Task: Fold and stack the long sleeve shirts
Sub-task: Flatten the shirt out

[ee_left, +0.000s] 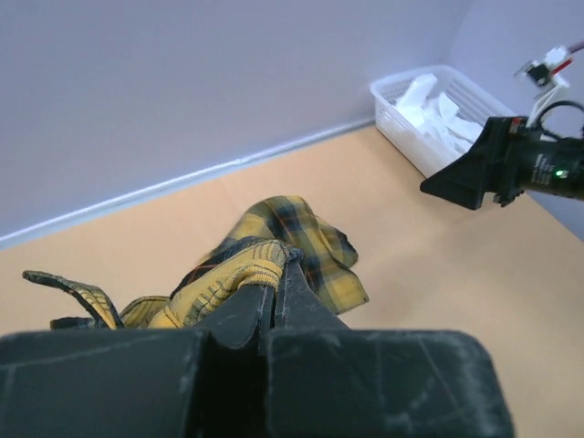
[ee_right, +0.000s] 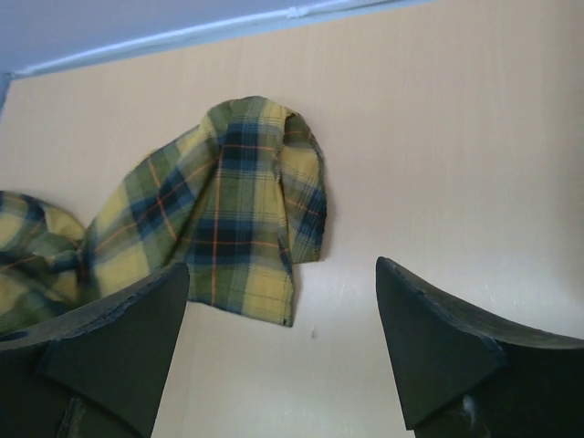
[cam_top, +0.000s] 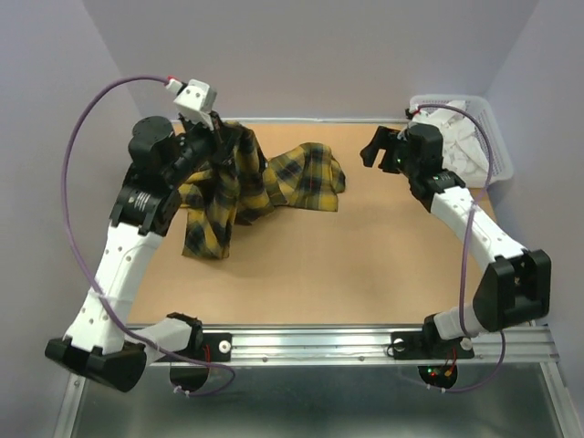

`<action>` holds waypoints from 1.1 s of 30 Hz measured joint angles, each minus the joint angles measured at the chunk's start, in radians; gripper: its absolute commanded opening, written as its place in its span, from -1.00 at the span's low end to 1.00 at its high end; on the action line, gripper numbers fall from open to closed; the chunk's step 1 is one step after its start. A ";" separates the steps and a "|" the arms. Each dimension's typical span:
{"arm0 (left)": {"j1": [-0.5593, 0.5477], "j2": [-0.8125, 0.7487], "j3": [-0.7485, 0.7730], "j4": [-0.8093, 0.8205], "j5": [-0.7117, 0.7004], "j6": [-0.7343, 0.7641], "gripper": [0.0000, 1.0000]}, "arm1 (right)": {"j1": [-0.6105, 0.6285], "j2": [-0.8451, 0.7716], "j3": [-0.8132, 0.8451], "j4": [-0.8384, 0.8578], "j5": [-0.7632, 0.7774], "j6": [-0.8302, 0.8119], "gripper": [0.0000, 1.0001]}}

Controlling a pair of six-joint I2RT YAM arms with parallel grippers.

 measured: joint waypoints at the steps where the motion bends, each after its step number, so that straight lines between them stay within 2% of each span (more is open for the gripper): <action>1: -0.002 0.024 0.010 0.003 0.025 0.000 -1.00 | 0.000 -0.035 -0.017 -0.004 -0.003 0.004 0.77; 5: -0.154 0.167 0.024 0.035 0.095 0.006 -1.00 | 0.000 -0.176 -0.078 -0.029 0.013 0.002 0.82; 12: -0.582 0.440 -0.006 0.066 0.136 0.058 -0.87 | 0.000 -0.383 -0.163 -0.109 0.137 -0.013 0.96; 13: -0.641 0.482 -0.014 0.065 0.131 0.065 -0.79 | 0.000 -0.408 -0.174 -0.118 0.158 -0.014 0.96; 14: -0.682 0.513 -0.022 0.061 0.124 0.071 -0.51 | 0.000 -0.429 -0.183 -0.126 0.188 -0.016 0.98; 16: -0.774 0.570 -0.057 0.048 0.111 0.082 -0.34 | 0.000 -0.472 -0.203 -0.145 0.245 -0.020 0.99; 17: -0.807 0.580 -0.074 0.037 0.105 0.083 -0.15 | 0.000 -0.499 -0.215 -0.153 0.275 -0.024 1.00; 18: -0.839 0.581 -0.097 0.029 0.096 0.080 -0.08 | 0.000 -0.513 -0.220 -0.163 0.294 -0.028 1.00; 19: -0.849 0.576 -0.111 0.029 0.092 0.074 0.03 | 0.000 -0.523 -0.224 -0.168 0.308 -0.032 1.00; 20: -0.862 0.561 -0.129 0.029 0.082 0.069 0.41 | 0.000 -0.533 -0.226 -0.172 0.316 -0.039 1.00; 22: -0.860 0.517 -0.153 0.037 0.047 0.056 0.52 | 0.000 -0.537 -0.225 -0.179 0.309 -0.050 0.96; 23: -0.853 0.477 -0.174 0.053 0.020 0.034 0.66 | 0.000 -0.536 -0.226 -0.183 0.299 -0.056 0.93; 29: -0.767 0.207 -0.299 0.142 -0.117 -0.078 0.66 | 0.000 -0.452 -0.226 -0.211 0.076 -0.088 0.91; 33: -0.586 0.069 -0.431 0.191 -0.204 -0.200 0.66 | 0.000 -0.346 -0.248 -0.225 -0.051 -0.086 0.91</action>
